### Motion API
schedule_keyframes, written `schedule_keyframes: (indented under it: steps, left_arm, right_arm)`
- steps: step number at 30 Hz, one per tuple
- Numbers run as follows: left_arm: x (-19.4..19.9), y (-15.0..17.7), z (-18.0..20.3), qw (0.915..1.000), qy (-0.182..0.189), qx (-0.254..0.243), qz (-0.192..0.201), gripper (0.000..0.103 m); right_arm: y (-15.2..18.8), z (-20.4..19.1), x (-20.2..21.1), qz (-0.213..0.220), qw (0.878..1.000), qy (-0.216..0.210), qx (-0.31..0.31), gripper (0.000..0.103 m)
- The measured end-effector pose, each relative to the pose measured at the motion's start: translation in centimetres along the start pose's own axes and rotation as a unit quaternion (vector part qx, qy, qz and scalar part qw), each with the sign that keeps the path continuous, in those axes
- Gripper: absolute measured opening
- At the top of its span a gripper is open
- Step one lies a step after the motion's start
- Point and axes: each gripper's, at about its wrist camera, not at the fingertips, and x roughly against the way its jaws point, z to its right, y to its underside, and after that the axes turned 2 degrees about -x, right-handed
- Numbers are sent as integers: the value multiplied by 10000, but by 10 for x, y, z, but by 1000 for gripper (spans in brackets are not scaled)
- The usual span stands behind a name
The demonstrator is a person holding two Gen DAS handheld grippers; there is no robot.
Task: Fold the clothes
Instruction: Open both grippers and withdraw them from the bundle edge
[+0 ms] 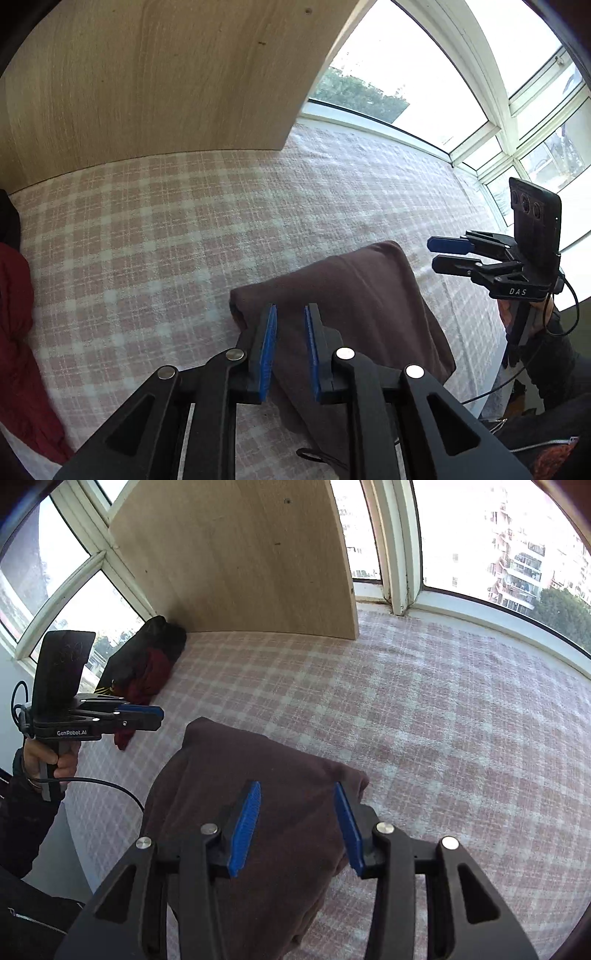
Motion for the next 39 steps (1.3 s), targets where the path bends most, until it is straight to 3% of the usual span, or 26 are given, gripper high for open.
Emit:
schedule_keyframes:
  steps: [1,2,4,5,7,8,9,13,14,15,17,18,20,22,24,26,31,33,34,35,36,39]
  left_arm:
    - [-12,11,9,9996,146,-87,-211,16]
    - [-25,23,9,9991,-118,-208,-342,19]
    - [-49,45,9,9958,-588,-402,-567,14]
    - [-45,50,0,9982,-411,-149,-413,13]
    - [-28,52,-9,9971,-615,283,-340,1]
    - [-14,54,-6,9959,-870,203,-167,6]
    - [-1,58,-2,9963,-835,208,-57,11]
    - [20,86,40,9998,-10,-131,122,20]
    - [10,93,47,9997,66,-232,20,26]
    - [-1,100,54,9994,91,-325,-98,26]
    - [-31,112,44,9965,-625,-287,-483,26]
    - [-42,118,36,9936,-924,-197,-613,27]
    - [-23,131,27,9972,-631,221,-335,25]
    - [-4,144,33,9983,-508,266,-102,32]
    - [-8,153,44,9987,-473,145,-136,45]
    - [-20,159,54,9984,-501,50,-266,45]
    - [-44,163,64,9986,-407,25,-352,41]
    - [-45,160,66,9985,-423,-72,-339,25]
    - [-43,161,67,9979,-524,-148,-346,22]
    - [-38,166,66,9975,-580,-157,-382,15]
    - [-34,165,65,9978,-541,-155,-354,14]
    - [-19,161,66,9978,-572,-227,-232,11]
  right_arm:
    - [7,-12,-13,-174,9996,63,200,41]
    - [14,-24,-27,-353,9984,142,407,41]
    - [35,-30,-57,-657,9922,589,876,40]
    - [37,-27,-55,-585,9934,555,818,40]
    - [39,-22,-39,-424,9959,545,576,40]
    - [38,-20,-26,-353,9968,593,409,40]
    - [40,-19,-12,-213,9977,548,345,40]
    - [71,-34,22,-69,9996,-213,156,41]
    - [81,-38,20,-162,9992,-330,149,41]
    - [89,-38,9,-353,9991,3,252,41]
    - [104,-31,-11,-653,9948,663,415,41]
    - [109,-22,-8,-639,9956,650,237,41]
    - [117,-13,15,-450,9980,446,-66,42]
    - [128,-13,34,-301,9988,374,-36,42]
    - [141,-18,43,-284,9988,392,74,42]
    - [149,-22,34,-466,9976,443,255,42]
    - [155,-29,20,-582,9960,425,535,42]
    - [153,-31,16,-554,9954,466,635,42]
    - [153,-29,14,-553,9959,359,623,42]
    - [152,-27,13,-594,9966,176,545,40]
    - [150,-25,12,-650,9967,98,483,24]
    - [145,-25,20,-630,9962,101,589,19]
